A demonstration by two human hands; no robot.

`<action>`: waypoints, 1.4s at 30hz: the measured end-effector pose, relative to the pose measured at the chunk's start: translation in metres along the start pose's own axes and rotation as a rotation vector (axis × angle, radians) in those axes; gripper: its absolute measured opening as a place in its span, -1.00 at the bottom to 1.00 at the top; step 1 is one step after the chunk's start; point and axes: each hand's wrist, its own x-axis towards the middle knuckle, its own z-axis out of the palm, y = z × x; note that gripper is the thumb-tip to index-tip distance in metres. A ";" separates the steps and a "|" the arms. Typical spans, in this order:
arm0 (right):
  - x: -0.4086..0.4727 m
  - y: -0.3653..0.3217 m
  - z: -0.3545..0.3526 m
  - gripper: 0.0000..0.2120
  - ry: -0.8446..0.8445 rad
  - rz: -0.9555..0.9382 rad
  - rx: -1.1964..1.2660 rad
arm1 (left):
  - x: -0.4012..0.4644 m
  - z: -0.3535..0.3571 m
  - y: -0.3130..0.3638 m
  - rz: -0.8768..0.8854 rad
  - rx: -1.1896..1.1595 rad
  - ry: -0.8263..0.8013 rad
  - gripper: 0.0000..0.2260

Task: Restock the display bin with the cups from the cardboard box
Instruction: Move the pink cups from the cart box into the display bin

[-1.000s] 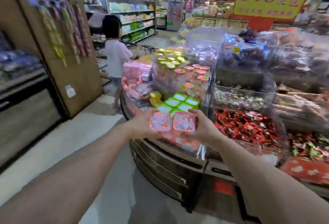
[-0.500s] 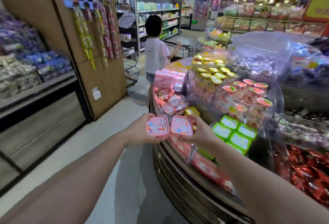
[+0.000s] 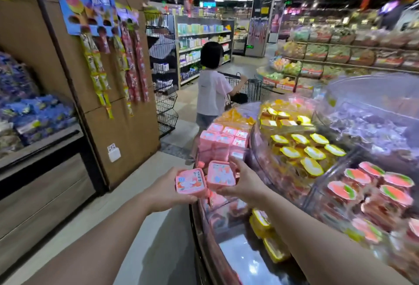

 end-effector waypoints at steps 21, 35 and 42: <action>0.255 -0.011 0.054 -0.09 0.541 0.316 -0.074 | 0.353 -0.156 -0.035 0.248 0.084 -0.373 -0.15; 0.317 0.046 -0.011 -0.14 0.767 0.529 -0.096 | 0.513 -0.088 0.014 0.372 0.250 -0.574 -0.07; 0.318 0.068 -0.020 -0.22 0.923 0.654 -0.125 | 0.587 -0.024 0.040 0.518 0.311 -0.790 -0.27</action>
